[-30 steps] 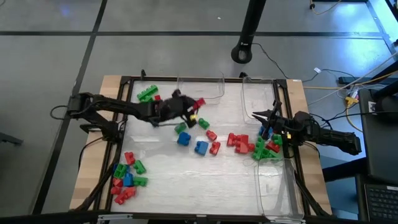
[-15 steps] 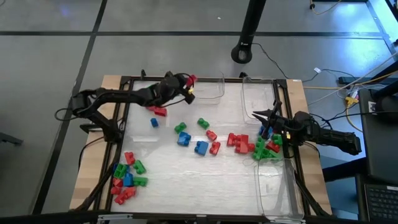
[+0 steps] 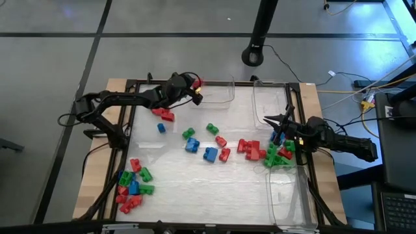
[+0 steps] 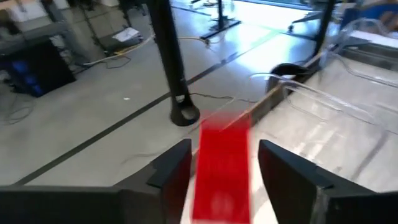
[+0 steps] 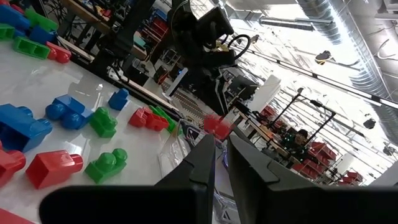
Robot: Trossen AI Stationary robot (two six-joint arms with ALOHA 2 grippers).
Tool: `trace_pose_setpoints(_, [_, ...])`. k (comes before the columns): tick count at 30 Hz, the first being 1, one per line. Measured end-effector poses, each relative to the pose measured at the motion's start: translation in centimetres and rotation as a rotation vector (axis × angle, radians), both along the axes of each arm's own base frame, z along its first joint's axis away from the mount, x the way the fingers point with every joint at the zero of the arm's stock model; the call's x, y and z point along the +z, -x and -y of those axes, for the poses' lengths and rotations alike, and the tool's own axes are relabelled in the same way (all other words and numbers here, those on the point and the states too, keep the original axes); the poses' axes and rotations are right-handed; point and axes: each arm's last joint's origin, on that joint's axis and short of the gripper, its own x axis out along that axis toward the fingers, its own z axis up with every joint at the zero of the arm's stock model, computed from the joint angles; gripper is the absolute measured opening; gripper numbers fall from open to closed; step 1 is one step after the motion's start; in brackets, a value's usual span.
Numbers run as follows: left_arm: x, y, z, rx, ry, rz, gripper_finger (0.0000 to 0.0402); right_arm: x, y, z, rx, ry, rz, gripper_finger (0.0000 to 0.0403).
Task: Sort blocks
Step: Put the red game piece into the top left transparent bin
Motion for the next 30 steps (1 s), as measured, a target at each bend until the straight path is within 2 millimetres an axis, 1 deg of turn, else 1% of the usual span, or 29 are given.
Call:
trace_pose_setpoints(5, [-0.2,0.1,0.0,-0.014,0.013,-0.019,0.0237,0.0,0.0,0.0,-0.001,0.000,0.000,0.0044])
trace_pose_setpoints(9, [-0.2,0.6,0.8,-0.029,0.047,-0.084,0.0257,0.0,0.0,0.0,-0.001,0.000,0.000,0.0044])
trace_pose_setpoints(12, [0.3,1.3,2.0,-0.053,0.076,-0.143,0.0260,0.0,0.0,0.0,-0.001,0.000,0.000,0.0044])
trace_pose_setpoints(17, [1.3,2.9,4.8,-0.109,0.132,-0.240,0.0256,0.0,0.0,0.0,-0.001,0.000,0.000,0.0044])
trace_pose_setpoints(20, [1.6,4.0,6.3,-0.127,0.182,-0.298,0.0257,0.0,0.0,0.0,-0.002,0.000,0.000,0.0044])
trace_pose_setpoints(24, [1.1,5.3,7.7,-0.117,0.266,-0.398,0.0255,0.0,0.0,0.0,-0.002,0.000,0.001,0.0044])
trace_pose_setpoints(30, [-1.2,6.6,9.0,-0.065,0.376,-0.513,0.0253,0.0,0.0,0.0,-0.002,0.000,0.000,0.0044])
